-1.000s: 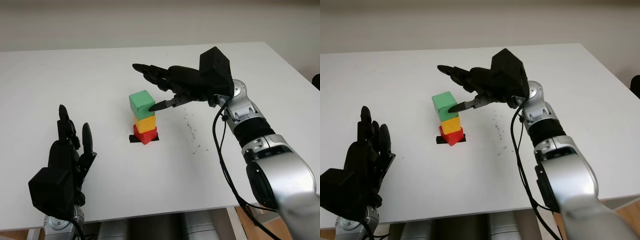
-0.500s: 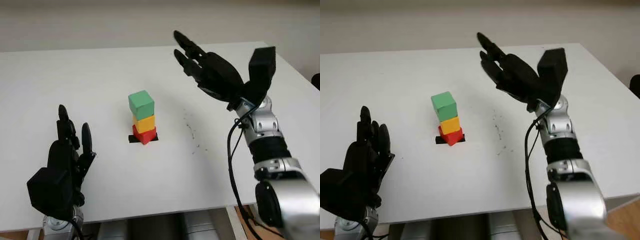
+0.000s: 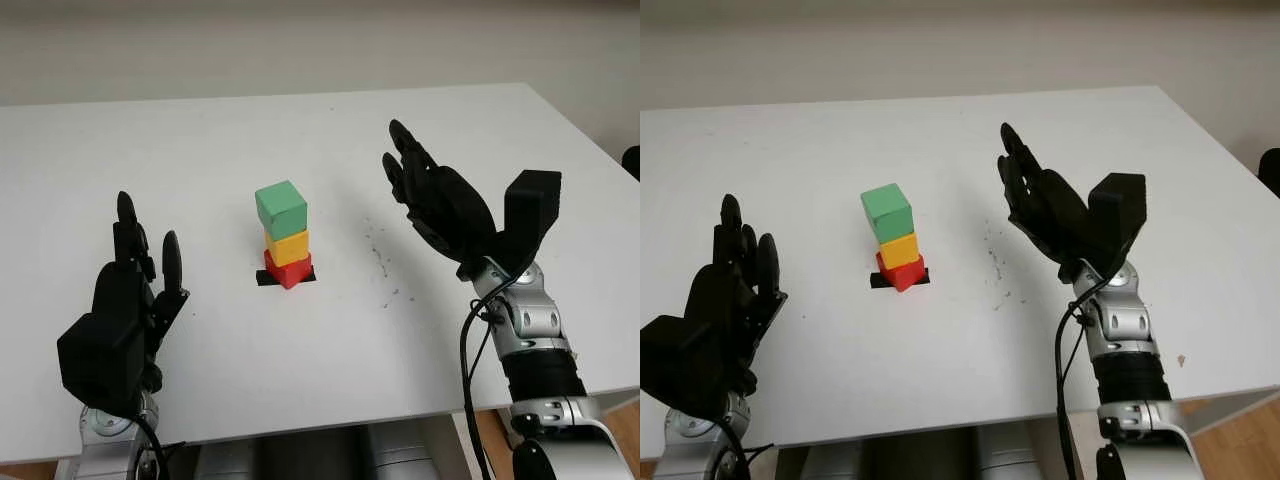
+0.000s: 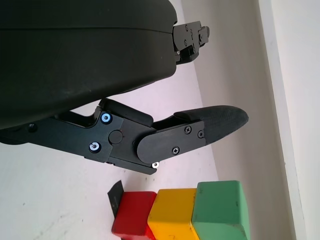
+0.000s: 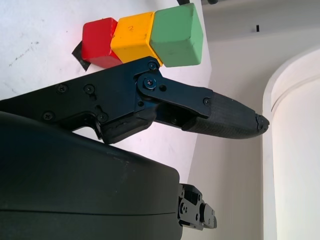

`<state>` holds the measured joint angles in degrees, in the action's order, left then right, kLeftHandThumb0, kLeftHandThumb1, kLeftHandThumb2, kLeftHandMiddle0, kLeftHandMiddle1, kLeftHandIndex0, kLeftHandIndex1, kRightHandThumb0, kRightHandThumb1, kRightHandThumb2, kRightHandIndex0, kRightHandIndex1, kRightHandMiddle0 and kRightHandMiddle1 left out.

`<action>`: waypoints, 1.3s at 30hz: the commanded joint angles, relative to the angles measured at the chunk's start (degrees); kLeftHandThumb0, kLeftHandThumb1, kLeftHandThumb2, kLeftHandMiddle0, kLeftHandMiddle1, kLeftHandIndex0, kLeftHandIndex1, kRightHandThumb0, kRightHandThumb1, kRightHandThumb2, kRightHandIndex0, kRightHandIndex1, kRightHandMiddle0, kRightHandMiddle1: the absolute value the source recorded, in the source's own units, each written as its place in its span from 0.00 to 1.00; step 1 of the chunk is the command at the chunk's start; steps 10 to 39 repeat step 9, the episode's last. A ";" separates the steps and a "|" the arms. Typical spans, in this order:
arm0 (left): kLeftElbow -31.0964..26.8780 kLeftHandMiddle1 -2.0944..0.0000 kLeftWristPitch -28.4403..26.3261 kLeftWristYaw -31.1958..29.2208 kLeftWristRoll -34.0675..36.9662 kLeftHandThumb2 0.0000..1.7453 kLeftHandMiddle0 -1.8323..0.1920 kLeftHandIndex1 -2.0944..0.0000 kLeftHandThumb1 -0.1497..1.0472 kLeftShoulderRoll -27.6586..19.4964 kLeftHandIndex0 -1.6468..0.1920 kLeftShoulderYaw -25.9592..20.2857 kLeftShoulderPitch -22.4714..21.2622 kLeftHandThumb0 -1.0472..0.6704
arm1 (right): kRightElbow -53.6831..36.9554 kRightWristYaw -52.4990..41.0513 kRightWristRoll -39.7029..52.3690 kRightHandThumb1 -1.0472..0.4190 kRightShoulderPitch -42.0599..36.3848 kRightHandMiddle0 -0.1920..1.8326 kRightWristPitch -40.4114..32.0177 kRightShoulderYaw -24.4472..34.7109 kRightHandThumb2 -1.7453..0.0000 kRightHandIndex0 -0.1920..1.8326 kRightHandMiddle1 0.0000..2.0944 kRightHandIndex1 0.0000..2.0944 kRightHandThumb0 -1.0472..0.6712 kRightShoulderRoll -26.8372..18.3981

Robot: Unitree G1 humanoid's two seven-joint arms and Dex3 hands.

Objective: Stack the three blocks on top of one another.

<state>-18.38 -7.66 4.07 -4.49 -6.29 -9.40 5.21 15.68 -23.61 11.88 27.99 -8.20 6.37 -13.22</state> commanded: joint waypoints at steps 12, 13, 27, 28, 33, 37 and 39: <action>2.22 0.97 1.46 -0.89 0.50 0.37 0.97 0.97 1.00 -1.05 0.97 0.01 -3.06 0.21 | -4.64 3.34 2.06 0.00 -4.96 0.00 -1.20 -0.09 0.57 0.00 0.00 0.00 0.15 3.72; 2.22 0.97 1.46 -0.89 0.50 0.37 0.97 0.97 1.00 -1.05 0.97 0.01 -3.06 0.21 | -4.64 3.34 2.06 0.00 -4.96 0.00 -1.20 -0.09 0.57 0.00 0.00 0.00 0.15 3.72; 2.22 0.97 1.46 -0.89 0.50 0.37 0.97 0.97 1.00 -1.05 0.97 0.01 -3.06 0.21 | -4.64 3.34 2.06 0.00 -4.96 0.00 -1.20 -0.09 0.57 0.00 0.00 0.00 0.15 3.72; 2.22 0.97 1.46 -0.89 0.50 0.37 0.97 0.97 1.00 -1.05 0.97 0.01 -3.06 0.21 | -4.64 3.34 2.06 0.00 -4.96 0.00 -1.20 -0.09 0.57 0.00 0.00 0.00 0.15 3.72; 2.22 0.97 1.46 -0.89 0.50 0.37 0.97 0.97 1.00 -1.05 0.97 0.01 -3.06 0.21 | -4.64 3.34 2.06 0.00 -4.96 0.00 -1.20 -0.09 0.57 0.00 0.00 0.00 0.15 3.72; 2.22 0.97 1.46 -0.89 0.50 0.37 0.97 0.97 1.00 -1.05 0.97 0.01 -3.06 0.21 | -4.64 3.34 2.06 0.00 -4.96 0.00 -1.20 -0.09 0.57 0.00 0.00 0.00 0.15 3.72; 2.22 0.97 1.46 -0.89 0.50 0.37 0.97 0.97 1.00 -1.05 0.97 0.01 -3.06 0.21 | -4.64 3.34 2.06 0.00 -4.96 0.00 -1.20 -0.09 0.57 0.00 0.00 0.00 0.15 3.72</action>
